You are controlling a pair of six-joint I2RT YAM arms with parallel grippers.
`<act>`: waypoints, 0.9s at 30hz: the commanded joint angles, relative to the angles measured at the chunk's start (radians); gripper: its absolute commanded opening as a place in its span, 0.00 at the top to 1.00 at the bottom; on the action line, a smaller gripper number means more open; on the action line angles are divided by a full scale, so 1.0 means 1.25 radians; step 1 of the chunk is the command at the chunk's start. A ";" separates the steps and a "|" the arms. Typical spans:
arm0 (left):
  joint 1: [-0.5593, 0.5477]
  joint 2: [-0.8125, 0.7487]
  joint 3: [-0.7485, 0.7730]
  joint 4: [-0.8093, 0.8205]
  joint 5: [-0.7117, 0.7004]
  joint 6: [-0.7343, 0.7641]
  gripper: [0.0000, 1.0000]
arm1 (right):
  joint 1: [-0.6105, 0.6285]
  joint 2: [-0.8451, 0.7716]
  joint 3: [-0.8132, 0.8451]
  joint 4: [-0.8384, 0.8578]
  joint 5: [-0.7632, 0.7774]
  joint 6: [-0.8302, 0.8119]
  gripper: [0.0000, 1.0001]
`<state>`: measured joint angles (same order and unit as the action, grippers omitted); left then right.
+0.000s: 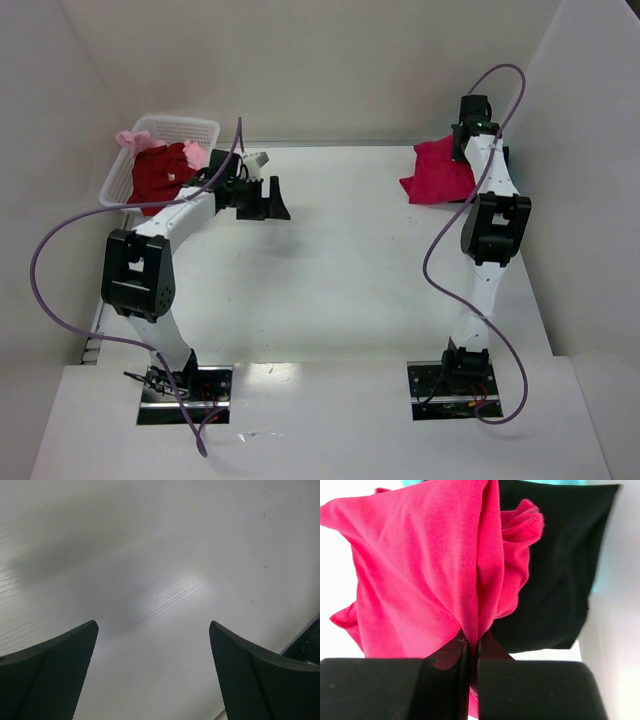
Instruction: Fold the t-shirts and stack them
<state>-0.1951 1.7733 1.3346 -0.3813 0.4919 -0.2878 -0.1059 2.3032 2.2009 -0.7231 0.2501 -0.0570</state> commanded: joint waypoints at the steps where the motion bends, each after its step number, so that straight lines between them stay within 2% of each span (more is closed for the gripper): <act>1: -0.002 0.007 0.033 -0.001 0.021 -0.004 0.00 | -0.006 -0.058 0.023 0.060 0.078 0.026 1.00; 8: -0.026 0.007 0.015 0.023 0.021 -0.026 0.00 | -0.006 -0.126 -0.121 0.165 0.165 0.079 1.00; 10: -0.026 0.015 0.015 0.023 0.021 -0.026 0.00 | -0.006 -0.136 -0.129 0.172 0.222 0.096 1.00; 27: -0.026 0.015 0.007 0.023 0.045 -0.019 0.00 | -0.006 -0.158 -0.145 0.205 0.388 0.194 1.00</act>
<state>-0.2276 1.7832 1.3399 -0.3748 0.5121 -0.3172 -0.1097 2.1841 2.0193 -0.5625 0.6266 0.1455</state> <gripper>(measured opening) 0.995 0.032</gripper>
